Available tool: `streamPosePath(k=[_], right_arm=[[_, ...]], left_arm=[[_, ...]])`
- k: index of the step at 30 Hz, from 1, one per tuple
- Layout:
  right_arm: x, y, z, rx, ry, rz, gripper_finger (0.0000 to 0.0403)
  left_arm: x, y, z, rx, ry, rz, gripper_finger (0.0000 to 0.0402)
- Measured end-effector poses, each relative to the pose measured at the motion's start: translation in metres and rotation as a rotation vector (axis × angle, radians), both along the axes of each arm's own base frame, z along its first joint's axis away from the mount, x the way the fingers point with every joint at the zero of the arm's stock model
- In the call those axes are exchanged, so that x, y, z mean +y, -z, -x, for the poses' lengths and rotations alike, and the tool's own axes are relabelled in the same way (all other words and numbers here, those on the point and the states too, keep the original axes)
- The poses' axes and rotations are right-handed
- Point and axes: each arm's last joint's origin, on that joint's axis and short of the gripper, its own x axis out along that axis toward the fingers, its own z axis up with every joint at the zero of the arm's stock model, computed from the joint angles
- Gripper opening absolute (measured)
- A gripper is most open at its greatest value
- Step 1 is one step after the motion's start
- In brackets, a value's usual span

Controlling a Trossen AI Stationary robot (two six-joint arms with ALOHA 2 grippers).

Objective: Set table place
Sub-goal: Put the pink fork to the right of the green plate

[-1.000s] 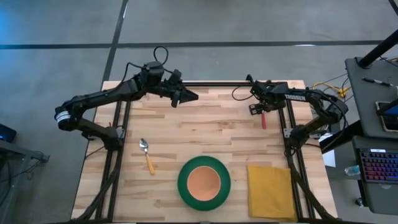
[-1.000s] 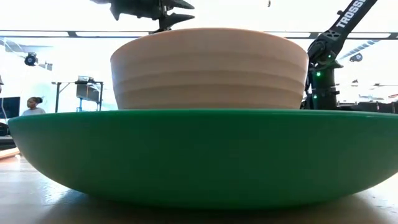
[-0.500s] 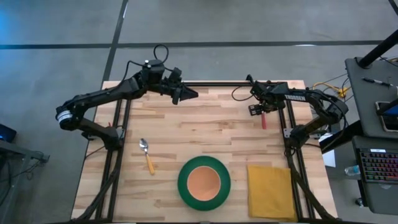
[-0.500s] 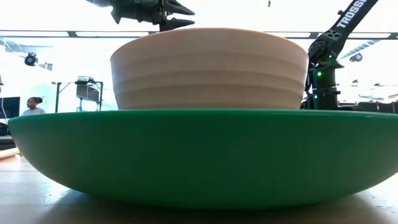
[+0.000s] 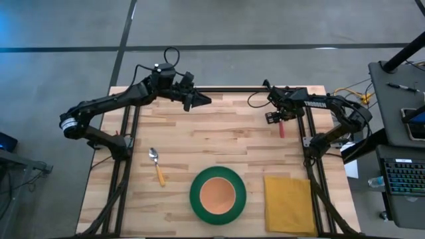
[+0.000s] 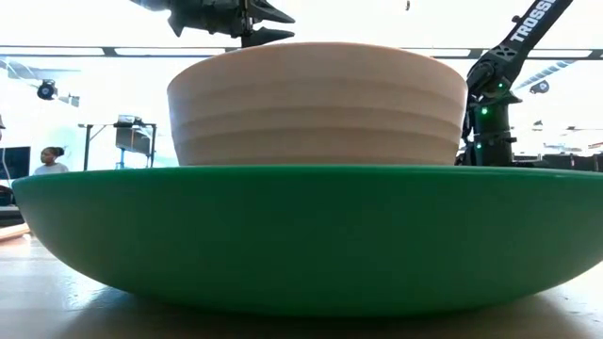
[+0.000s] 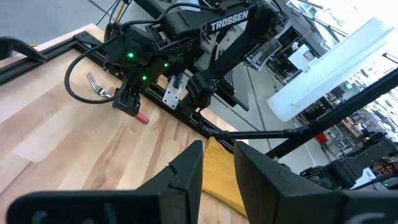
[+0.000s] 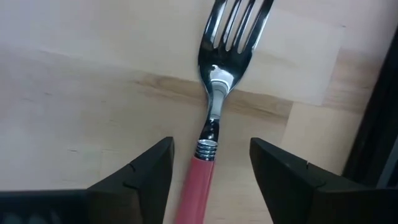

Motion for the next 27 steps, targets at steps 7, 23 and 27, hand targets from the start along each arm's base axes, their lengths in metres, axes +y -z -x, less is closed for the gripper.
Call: streamPosePath(k=[7, 23, 27], right_arm=[[0.0005, 0.0002, -0.0004, -0.013, 0.001, -0.011, 0.0144], [0.0018, 0.0025, 0.0002, -0.027, -0.001, -0.017, 0.0065], [0.0023, 0.003, 0.0006, -0.026, 0.003, -0.018, 0.0042]], left_arm=[[0.0, 0.0, 0.0, 0.0, 0.0, 0.0, 0.0077], [0.0, 0.0, 0.0, 0.0, 0.001, -0.001, 0.0077], [0.0, 0.0002, 0.0, 0.0, 0.001, -0.001, 0.0077]])
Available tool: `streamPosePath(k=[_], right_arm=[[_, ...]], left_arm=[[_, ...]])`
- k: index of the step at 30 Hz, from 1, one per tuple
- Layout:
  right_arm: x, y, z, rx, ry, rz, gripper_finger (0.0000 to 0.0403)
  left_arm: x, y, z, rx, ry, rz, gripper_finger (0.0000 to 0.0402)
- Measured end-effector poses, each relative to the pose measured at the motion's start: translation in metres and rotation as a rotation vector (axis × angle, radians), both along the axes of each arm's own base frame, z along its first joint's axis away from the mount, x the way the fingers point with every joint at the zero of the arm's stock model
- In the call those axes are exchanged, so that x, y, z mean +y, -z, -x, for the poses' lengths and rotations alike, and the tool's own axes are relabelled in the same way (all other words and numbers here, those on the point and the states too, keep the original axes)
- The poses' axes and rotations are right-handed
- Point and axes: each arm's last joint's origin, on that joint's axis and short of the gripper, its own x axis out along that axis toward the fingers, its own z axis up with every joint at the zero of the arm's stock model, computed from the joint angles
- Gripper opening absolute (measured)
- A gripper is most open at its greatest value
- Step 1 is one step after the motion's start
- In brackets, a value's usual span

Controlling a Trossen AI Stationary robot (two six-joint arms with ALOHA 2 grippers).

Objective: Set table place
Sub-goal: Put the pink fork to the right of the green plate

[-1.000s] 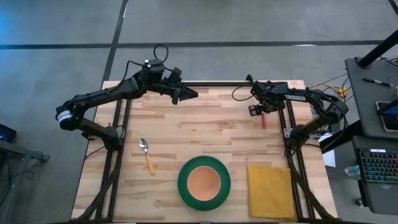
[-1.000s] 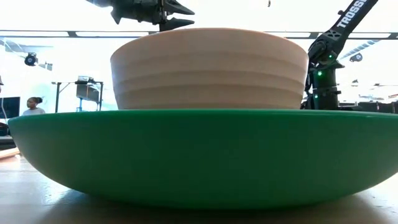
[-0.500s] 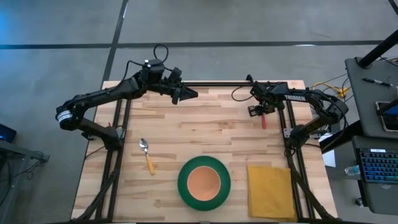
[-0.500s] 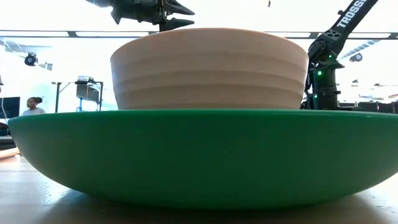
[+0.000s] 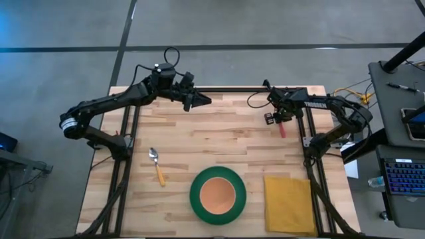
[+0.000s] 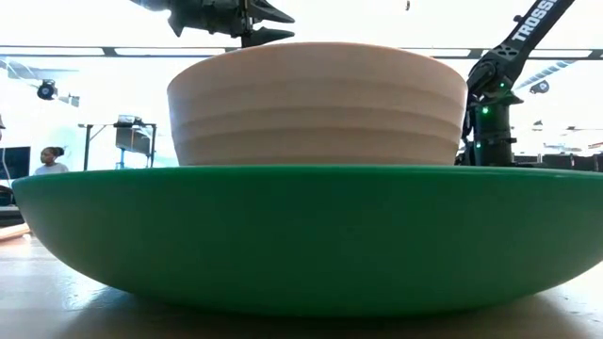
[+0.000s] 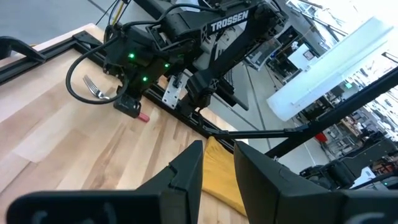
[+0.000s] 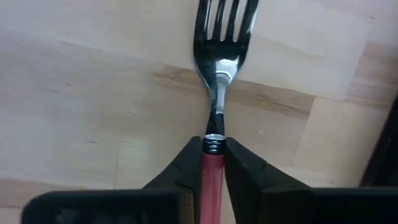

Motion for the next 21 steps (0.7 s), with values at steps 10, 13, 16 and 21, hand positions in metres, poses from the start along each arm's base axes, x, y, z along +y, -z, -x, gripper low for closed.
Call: streamPosePath(k=[10, 13, 16, 21], right_arm=[[0.02, -0.01, -0.005, -0.025, 0.086, -0.018, 0.0032], [0.037, -0.016, -0.008, -0.045, 0.116, -0.026, 0.0031], [0.059, -0.021, -0.015, -0.111, 0.143, -0.045, 0.0031], [0.099, -0.028, -0.025, -0.186, 0.202, -0.065, 0.003]], left_arm=[[0.0, 0.003, 0.001, 0.024, 0.006, 0.01, 0.0077], [0.0, 0.004, 0.001, 0.032, 0.01, -0.004, 0.0077], [0.001, 0.004, 0.002, 0.032, 0.008, -0.011, 0.0077], [0.005, 0.004, 0.003, 0.033, -0.006, -0.012, 0.0077]])
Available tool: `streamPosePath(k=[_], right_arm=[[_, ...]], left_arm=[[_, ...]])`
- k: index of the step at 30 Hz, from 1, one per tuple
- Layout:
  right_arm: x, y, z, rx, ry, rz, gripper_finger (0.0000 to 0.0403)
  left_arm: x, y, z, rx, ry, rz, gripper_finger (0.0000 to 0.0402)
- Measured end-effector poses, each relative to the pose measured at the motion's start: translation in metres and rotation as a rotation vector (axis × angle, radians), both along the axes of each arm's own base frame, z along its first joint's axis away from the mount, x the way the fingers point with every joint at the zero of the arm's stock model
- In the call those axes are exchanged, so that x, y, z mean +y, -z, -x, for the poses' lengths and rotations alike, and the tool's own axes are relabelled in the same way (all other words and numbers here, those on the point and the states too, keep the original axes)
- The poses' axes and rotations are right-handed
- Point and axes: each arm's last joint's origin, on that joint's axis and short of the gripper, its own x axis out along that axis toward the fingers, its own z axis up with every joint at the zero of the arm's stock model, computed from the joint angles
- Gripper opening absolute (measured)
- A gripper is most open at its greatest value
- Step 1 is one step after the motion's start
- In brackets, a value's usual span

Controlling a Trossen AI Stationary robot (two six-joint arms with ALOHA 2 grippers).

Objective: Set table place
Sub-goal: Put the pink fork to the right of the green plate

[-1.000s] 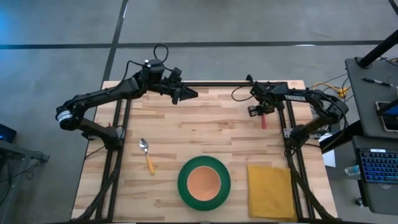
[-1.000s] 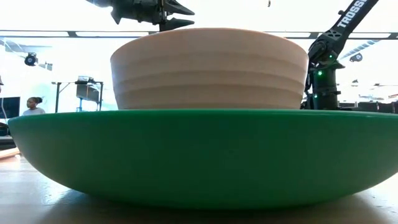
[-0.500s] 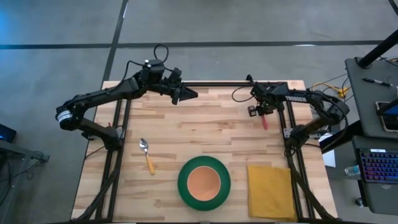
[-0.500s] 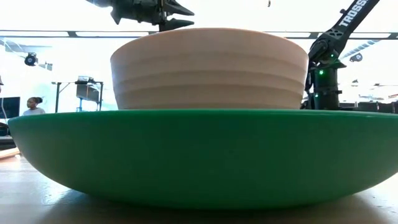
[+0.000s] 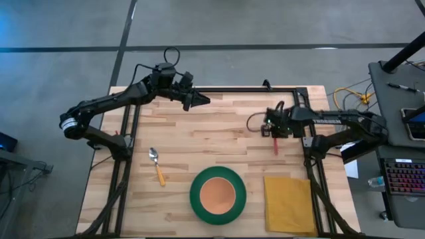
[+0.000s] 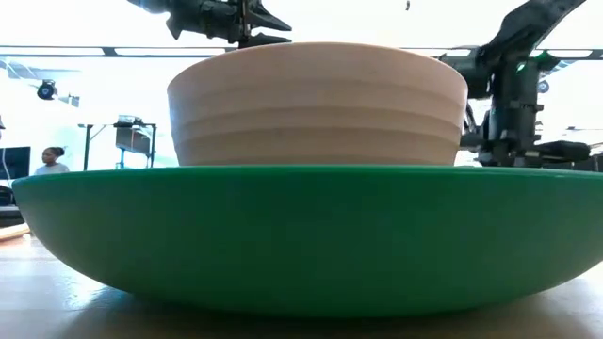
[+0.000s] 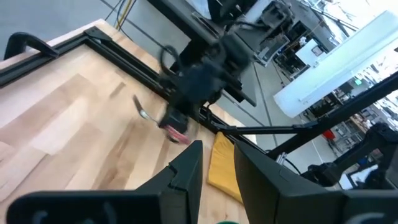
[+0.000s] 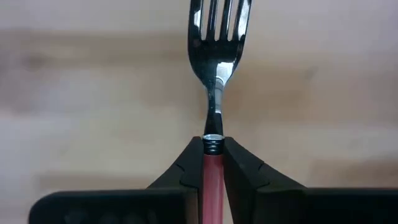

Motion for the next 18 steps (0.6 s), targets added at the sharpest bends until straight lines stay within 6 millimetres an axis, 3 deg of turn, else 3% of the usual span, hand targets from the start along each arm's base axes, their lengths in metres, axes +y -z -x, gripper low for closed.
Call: streamPosePath(k=[12, 18], right_arm=[[0.109, -0.018, -0.019, -0.107, 0.098, -0.132, 0.004], [0.148, -0.016, -0.028, -0.152, 0.071, -0.183, 0.0038]], left_arm=[[0.002, 0.007, 0.0, 0.021, -0.006, -0.012, 0.0077], [0.003, 0.007, 0.0, 0.025, -0.019, 0.006, 0.0077]])
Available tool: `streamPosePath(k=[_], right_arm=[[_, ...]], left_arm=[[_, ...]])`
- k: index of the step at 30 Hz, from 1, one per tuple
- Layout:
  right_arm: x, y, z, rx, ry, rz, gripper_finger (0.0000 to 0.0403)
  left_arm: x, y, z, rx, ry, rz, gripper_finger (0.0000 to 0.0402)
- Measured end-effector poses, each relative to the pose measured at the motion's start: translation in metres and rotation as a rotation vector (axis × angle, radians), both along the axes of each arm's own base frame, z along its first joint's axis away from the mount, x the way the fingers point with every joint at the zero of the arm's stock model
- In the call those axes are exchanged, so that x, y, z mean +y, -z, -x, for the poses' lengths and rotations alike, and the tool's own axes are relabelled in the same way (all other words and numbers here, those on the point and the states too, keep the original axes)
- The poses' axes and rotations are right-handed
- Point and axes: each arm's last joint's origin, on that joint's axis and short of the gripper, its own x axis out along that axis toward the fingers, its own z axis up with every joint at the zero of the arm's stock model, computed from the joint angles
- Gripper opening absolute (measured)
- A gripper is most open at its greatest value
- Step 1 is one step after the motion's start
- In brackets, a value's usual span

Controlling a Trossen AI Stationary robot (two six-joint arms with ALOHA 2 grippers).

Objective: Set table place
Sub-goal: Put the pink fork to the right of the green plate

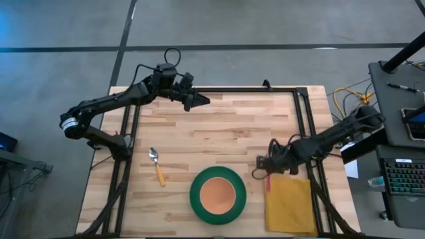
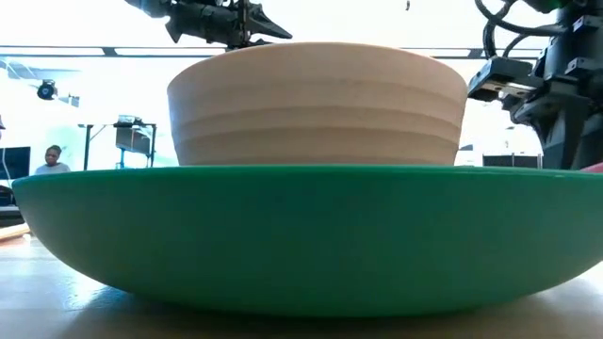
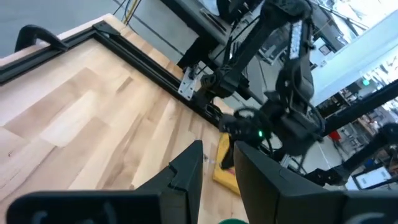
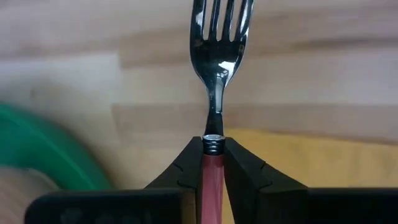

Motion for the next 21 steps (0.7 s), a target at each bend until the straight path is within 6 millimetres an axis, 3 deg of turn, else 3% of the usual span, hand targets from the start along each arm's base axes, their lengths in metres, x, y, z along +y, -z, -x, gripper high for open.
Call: streamPosePath(k=[8, 21], right_arm=[[0.025, 0.021, -0.024, -0.045, -0.093, -0.003, 0.0038], [0.071, 0.041, -0.046, -0.102, -0.161, 0.016, 0.0038]], left_arm=[[-0.013, 0.002, -0.006, 0.026, 0.005, 0.05, 0.0077], [-0.088, -0.004, -0.032, -0.006, 0.027, -0.023, 0.0077]])
